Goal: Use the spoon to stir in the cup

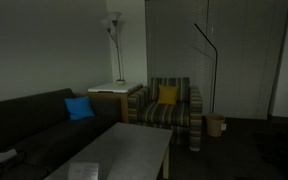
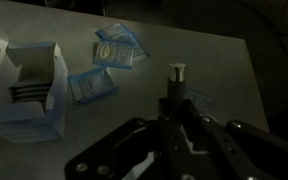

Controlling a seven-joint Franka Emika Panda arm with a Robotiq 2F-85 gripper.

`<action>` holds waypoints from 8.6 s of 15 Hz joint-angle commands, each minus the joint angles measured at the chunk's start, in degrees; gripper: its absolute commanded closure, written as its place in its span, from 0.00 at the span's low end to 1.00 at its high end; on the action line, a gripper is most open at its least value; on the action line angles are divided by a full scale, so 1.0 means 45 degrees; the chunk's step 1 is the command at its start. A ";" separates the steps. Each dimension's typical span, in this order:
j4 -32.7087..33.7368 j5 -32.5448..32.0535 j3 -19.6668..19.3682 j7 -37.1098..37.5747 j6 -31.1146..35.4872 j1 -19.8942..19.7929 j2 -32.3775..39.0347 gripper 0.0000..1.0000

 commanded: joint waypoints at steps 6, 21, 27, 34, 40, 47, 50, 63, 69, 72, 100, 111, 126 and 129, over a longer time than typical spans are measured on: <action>-0.0239 -0.0030 0.0054 -0.0072 0.0020 -0.0208 0.0000 0.96; -0.0155 -0.0316 0.0102 -0.0474 -0.1872 0.0379 -0.0009 0.96; -0.0178 -0.0064 0.0088 0.0692 -0.1795 0.0324 -0.0020 0.96; -0.0199 -0.0140 0.0060 0.1214 -0.1988 0.0227 -0.0020 0.96; -0.0222 -0.0174 0.0064 0.0251 -0.2885 0.0267 -0.0020 0.96; -0.0213 -0.0285 0.0181 0.0356 -0.4843 0.0441 -0.0020 0.96; -0.0225 -0.0418 0.0359 0.0272 -0.4262 0.0383 -0.0020 0.96; -0.0126 -0.0232 0.0329 0.1373 -0.3703 0.0469 -0.0020 0.96; -0.0077 -0.0237 0.0365 0.1835 -0.3690 0.0465 -0.0037 0.96; -0.0136 -0.0101 0.0577 0.1938 -0.2747 0.0170 -0.0040 0.96; -0.0221 0.0210 0.0324 0.3860 -0.3197 0.0518 -0.0091 0.96; -0.0839 0.1340 0.0187 0.5054 0.0594 -0.0574 -0.0013 0.96; -0.0482 0.1547 0.0058 0.4120 -0.1480 -0.0190 -0.0032 0.96; -0.0302 0.1395 0.0069 0.3699 -0.2086 -0.0004 -0.0059 0.96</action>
